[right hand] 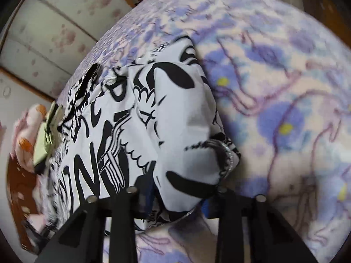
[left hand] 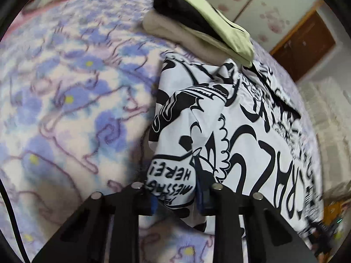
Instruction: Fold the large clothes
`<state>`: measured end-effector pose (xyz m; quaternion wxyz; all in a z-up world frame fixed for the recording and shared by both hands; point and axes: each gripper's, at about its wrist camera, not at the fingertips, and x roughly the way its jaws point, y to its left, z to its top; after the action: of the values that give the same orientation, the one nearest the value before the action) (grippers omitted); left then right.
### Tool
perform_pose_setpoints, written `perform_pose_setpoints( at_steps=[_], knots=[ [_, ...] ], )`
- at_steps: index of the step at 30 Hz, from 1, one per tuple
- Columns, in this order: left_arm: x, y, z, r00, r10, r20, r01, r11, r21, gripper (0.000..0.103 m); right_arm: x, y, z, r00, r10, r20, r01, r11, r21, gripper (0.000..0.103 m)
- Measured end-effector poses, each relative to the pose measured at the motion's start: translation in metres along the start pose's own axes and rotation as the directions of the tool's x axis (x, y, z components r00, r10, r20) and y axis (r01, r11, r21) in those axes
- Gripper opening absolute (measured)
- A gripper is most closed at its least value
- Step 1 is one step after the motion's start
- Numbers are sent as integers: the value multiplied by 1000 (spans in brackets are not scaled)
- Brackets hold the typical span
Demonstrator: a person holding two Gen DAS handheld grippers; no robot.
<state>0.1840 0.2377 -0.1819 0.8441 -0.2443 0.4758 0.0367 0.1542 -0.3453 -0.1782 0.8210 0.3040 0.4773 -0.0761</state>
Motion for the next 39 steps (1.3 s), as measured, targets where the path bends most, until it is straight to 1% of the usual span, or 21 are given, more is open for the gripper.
perform_pose_setpoints(
  at_steps=[2,3,6,11,14,20,23,26,28,29,30,31,32,33,36,39],
  knots=[
    [-8,-12,3,999,43,1,-43,997,62,20,-10,9,-1,1000,-23,14,23,999,-39,23],
    [-14,-16,4,999,51,0,-51,996,76,19,-16,11,0,999,-26,19,26,998,-49,22],
    [-31,-20,7,998,55,-13,-54,995,86,19,-30,13,0,999,-26,20,27,998,-59,21],
    [-57,-16,1,997,54,-49,-50,996,76,19,-53,11,-9,999,-53,-13,52,997,-63,20],
    [-72,-7,-11,996,55,-75,-50,996,75,19,-70,5,-23,997,-69,-37,67,996,-61,20],
    [-101,13,-49,992,65,-106,-56,995,81,19,-96,-13,-59,991,-94,-95,88,994,-65,21],
    [-101,19,-67,989,80,-122,-67,992,107,20,-95,-23,-72,985,-118,-124,108,991,-84,21],
    [-95,24,-76,988,88,-127,-74,991,111,21,-86,-30,-79,981,-124,-147,111,989,-95,23],
    [-93,22,-77,988,98,-116,-84,989,125,24,-81,-33,-78,977,-121,-177,108,991,-83,26],
    [-92,22,-77,987,110,-114,-94,986,137,29,-80,-35,-76,974,-116,-197,104,992,-66,30],
    [-92,21,-77,985,127,-115,-110,983,149,37,-80,-36,-75,969,-125,-212,115,992,-58,33],
    [-91,21,-77,981,153,-118,-133,978,161,41,-81,-36,-75,967,-127,-220,116,991,-62,34],
    [-92,22,-77,976,184,-115,-163,971,174,49,-82,-36,-75,966,-131,-223,118,991,-69,36],
    [-95,23,-75,974,203,-103,-181,966,187,54,-84,-36,-75,964,-140,-224,126,989,-79,39],
    [-107,26,-71,973,221,-62,-204,958,202,60,-93,-38,-78,962,-155,-224,136,986,-97,41],
    [-117,28,-63,973,231,-32,-219,954,207,62,-105,-42,-77,962,-145,-231,128,988,-88,41]
  ],
)
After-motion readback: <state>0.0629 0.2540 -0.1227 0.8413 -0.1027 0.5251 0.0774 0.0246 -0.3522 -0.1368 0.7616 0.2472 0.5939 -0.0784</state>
